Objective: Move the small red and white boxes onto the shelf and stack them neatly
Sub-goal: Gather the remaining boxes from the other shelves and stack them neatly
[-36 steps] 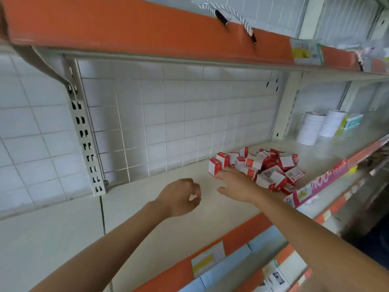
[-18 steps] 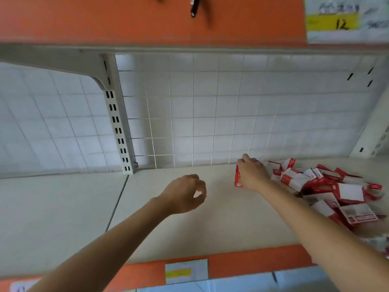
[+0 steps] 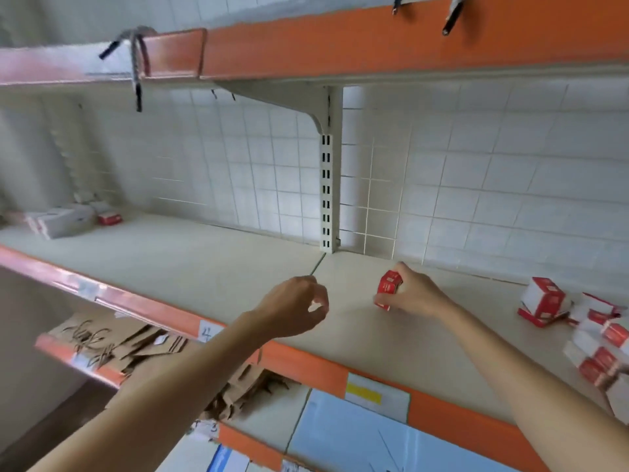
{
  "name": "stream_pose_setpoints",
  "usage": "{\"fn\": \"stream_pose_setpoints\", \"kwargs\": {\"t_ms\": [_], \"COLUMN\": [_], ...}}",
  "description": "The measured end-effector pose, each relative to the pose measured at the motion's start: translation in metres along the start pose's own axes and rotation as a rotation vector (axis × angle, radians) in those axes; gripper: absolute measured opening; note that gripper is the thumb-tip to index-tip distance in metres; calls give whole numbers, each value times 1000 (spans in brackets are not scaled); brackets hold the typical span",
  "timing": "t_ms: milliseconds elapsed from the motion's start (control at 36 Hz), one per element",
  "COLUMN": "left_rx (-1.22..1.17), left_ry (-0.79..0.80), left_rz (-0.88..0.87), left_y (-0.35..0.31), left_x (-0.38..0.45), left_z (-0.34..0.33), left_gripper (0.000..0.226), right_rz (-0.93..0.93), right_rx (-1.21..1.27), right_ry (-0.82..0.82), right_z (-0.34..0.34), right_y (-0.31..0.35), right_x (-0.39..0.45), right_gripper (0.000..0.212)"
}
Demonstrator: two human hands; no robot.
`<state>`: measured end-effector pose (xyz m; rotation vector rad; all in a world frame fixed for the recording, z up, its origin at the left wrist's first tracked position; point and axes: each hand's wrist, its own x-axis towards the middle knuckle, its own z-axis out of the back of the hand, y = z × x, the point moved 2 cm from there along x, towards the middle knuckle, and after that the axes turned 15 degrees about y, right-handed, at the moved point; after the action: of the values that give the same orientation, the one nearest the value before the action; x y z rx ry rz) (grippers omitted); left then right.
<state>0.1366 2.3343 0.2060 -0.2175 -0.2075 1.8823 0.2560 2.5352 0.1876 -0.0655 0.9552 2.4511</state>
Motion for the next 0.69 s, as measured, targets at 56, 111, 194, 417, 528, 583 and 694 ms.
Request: {"fn": "stream_pose_setpoints", "kwargs": {"t_ms": [56, 111, 194, 417, 528, 583, 694], "left_rx": [-1, -3, -8, -27, -6, 7, 1], "left_ry": [-20, -46, -75, -115, -126, -120, -122], "left_rz": [48, 89, 146, 301, 419, 480, 569], "left_y": [20, 41, 75, 190, 257, 283, 320], "left_x": [-16, -32, -59, -156, -222, -255, -312], "left_z": [8, 16, 27, 56, 66, 68, 73], "left_gripper": [14, 13, 13, 12, 13, 15, 15], "right_rz": [56, 110, 182, 342, 450, 505, 593], "right_rx": [-24, -13, 42, -66, -143, -175, -210], "right_ry": [34, 75, 130, 268, 282, 299, 327], "right_z": [-9, -18, -38, -132, -189, -219, -273], "right_y": [28, 56, 99, 237, 310, 345, 402], "right_x": [6, 11, 22, 59, 75, 82, 90], "right_gripper": [53, 51, 47, 44, 45, 45, 46]}}
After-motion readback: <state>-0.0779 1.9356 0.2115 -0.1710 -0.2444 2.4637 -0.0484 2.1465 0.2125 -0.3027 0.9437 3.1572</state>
